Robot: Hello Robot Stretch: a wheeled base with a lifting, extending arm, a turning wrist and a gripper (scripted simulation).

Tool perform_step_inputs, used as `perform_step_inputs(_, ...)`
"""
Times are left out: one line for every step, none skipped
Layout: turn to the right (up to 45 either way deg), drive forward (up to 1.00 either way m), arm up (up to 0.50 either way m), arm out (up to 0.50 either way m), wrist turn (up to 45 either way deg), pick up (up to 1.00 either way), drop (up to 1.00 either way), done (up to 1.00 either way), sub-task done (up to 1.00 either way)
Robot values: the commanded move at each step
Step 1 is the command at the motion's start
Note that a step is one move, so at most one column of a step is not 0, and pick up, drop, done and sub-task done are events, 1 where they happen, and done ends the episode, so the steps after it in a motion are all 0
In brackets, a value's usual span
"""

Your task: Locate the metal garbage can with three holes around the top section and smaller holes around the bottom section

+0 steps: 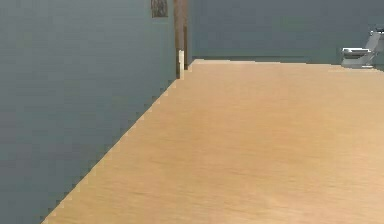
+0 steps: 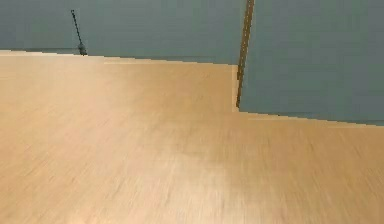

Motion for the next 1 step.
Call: perform_step_inputs(0.0, 1.0, 0.0, 0.0, 0.0, 0.0, 0.0, 0.0, 0.0)
